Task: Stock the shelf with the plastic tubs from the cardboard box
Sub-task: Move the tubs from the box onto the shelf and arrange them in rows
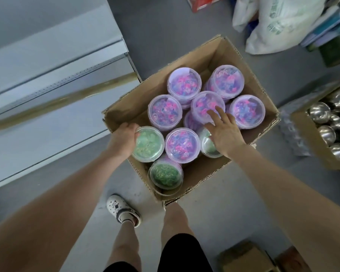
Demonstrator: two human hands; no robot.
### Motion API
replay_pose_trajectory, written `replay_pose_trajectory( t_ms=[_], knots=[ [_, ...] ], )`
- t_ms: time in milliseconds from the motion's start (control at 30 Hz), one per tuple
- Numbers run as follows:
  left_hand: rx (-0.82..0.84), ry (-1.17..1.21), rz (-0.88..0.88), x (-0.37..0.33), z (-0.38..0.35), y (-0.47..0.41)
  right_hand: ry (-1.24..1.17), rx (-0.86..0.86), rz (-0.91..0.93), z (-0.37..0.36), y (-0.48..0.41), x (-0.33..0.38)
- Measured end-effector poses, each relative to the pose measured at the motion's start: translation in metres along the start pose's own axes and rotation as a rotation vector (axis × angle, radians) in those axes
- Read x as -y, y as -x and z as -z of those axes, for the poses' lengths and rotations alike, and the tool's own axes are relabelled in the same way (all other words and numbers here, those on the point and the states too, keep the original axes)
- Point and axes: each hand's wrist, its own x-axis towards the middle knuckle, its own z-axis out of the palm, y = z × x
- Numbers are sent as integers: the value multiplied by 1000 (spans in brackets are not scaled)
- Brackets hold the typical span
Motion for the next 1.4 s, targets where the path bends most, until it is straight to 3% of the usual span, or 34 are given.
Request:
replay_pose_trajectory(
  t_ms=[167, 400, 533, 667, 767, 1033, 1400],
  knots=[
    [-109, 60, -63, -6, 33, 13, 29, 53, -28, 30, 10, -2],
    [-238, 114, -124, 4, 92, 60, 4, -18, -267, 85, 48, 16],
    [-281, 71, -95, 25, 124, 90, -190, -161, -509, 125, 71, 34],
    [-358, 56, -84, 50, 158, 123, -434, -237, -606, 179, 85, 65],
    [-417, 65, -99, 75, 188, 148, -593, -320, -588, 224, 90, 93],
    [-611, 46, -144, 150, 286, 217, -651, -567, -404, 348, 90, 188],
    [-856, 39, 12, 239, 388, 288, -658, -746, -103, 501, 79, 304]
  ],
)
